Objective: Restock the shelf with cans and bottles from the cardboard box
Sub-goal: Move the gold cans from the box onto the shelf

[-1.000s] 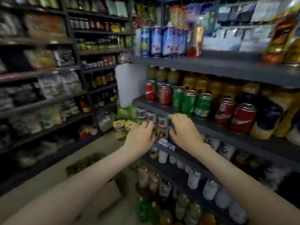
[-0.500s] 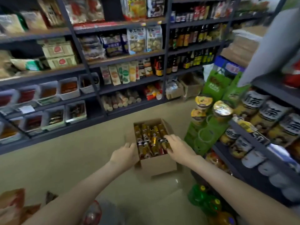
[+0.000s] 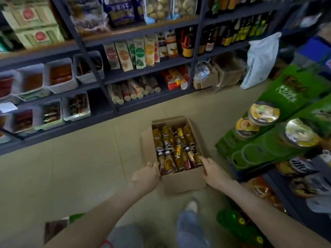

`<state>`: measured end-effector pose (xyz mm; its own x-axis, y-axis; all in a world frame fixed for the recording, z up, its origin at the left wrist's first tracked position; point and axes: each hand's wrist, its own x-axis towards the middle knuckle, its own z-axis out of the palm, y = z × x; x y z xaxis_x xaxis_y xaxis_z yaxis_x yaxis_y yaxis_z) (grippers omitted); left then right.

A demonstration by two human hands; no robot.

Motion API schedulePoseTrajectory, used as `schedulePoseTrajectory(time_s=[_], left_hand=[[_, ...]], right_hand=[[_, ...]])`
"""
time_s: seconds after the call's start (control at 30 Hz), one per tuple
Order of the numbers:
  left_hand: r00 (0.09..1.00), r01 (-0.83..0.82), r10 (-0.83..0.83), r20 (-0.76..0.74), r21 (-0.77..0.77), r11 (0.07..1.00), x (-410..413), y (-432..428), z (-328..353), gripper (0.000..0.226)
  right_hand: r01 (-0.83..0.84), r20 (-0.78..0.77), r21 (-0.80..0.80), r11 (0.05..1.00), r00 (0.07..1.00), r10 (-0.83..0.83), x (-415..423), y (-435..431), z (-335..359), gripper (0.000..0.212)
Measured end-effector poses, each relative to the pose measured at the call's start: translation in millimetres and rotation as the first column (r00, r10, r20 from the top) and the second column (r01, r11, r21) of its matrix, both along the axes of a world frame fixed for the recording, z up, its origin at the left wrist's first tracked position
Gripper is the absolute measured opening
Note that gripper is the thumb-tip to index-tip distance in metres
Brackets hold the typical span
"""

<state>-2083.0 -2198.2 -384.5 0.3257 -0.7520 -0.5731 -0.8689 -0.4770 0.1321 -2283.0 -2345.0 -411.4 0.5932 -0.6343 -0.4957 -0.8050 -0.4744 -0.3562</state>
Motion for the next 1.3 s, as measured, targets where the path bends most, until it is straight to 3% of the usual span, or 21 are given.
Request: schedulePoseTrajectory(time_s=[0.23,0.47,0.63,0.8,0.93,1.07,1.17,1.3], left_hand=[[0.971,-0.216,0.22,-0.097,0.045,0.975,63.2,-105.1,-103.4,0.044],[0.918,-0.309,0.335,-0.212,0.146,0.94,80.8,-162.0,-284.9,0.052],[0.921,-0.247,0.309,-0.239,0.257,0.934,59.3,-175.4,-427.1,0.071],[0.802,-0.439,0.509,-0.312,0.27,0.857,39.8,-178.6,-521.0,0.079],[0.732,-0.539,0.593,-0.335,0.247,0.805,32.5,-180.3,-538.9,0.087],[0.64,-0.629,0.648,-0.413,0.202,0.751,49.3,-175.5,-521.8,0.086],[0.613,-0.665,0.651,-0.448,0.153,0.731,69.7,-180.3,-479.0,0.083],[0.639,-0.648,0.596,-0.487,0.078,0.758,96.1,-206.2,-385.9,0.084]], right_hand=[[0.055,-0.094,0.156,0.986,0.995,-0.041,56.1,-98.7,-113.6,0.074],[0.193,-0.099,0.3,0.934,0.98,-0.171,105.0,-145.9,-280.0,0.085],[0.3,0.018,0.325,0.897,0.946,-0.323,152.8,-149.2,-407.9,0.09],[0.429,0.077,0.242,0.871,0.886,-0.457,188.6,-158.5,-501.0,0.093],[0.525,0.018,0.167,0.834,0.845,-0.535,202.5,-166.0,-529.6,0.088],[0.521,0.078,0.144,0.841,0.841,-0.535,195.0,-165.8,-521.0,0.078],[0.582,0.135,0.196,0.789,0.781,-0.61,187.4,-170.0,-476.7,0.079],[0.546,0.213,0.277,0.791,0.767,-0.605,171.2,-183.2,-378.3,0.078]])
